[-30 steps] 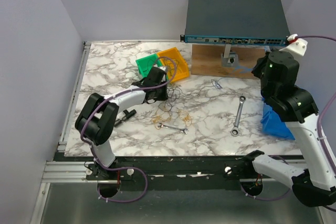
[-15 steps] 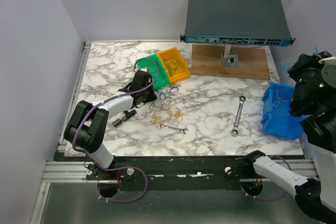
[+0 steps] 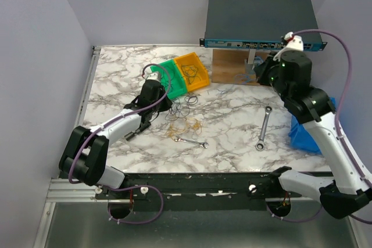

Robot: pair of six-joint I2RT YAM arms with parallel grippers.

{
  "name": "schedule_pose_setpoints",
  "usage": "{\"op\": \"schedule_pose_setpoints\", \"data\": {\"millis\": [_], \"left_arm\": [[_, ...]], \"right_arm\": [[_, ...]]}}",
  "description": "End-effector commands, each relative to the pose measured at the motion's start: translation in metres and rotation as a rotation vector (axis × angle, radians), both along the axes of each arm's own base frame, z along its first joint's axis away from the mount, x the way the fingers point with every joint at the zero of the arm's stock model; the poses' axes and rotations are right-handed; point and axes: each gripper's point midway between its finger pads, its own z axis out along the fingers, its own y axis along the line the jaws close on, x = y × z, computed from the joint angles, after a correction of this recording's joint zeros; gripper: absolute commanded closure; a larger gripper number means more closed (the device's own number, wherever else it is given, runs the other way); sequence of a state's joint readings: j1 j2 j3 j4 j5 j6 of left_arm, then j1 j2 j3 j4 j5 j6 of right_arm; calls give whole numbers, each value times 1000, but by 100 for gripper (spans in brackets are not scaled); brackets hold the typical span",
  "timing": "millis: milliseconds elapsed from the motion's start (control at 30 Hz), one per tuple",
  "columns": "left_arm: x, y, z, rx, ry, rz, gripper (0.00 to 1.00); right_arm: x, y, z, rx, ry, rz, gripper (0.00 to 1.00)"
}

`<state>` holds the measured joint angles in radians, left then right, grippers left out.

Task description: Untangle the cables

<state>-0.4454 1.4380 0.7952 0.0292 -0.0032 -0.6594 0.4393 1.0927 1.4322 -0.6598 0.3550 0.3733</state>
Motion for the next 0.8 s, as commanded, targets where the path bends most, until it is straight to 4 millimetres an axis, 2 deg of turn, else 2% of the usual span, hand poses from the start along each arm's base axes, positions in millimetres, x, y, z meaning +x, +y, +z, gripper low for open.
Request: {"op": "schedule_pose_setpoints", "data": {"millis": [0, 133, 400, 767], "left_arm": [[5, 9, 5, 26, -43, 42, 100], [9, 9, 0, 47, -23, 48, 100], [12, 13, -2, 73, -18, 65, 100], [14, 12, -3, 75, -14, 64, 100]], "right_arm": [[14, 55, -9, 133, -7, 214, 99], [33, 83, -22, 187, -13, 286, 99], [76, 119, -35, 177, -23, 323, 99], [143, 164, -30, 137, -118, 342, 99]]}}
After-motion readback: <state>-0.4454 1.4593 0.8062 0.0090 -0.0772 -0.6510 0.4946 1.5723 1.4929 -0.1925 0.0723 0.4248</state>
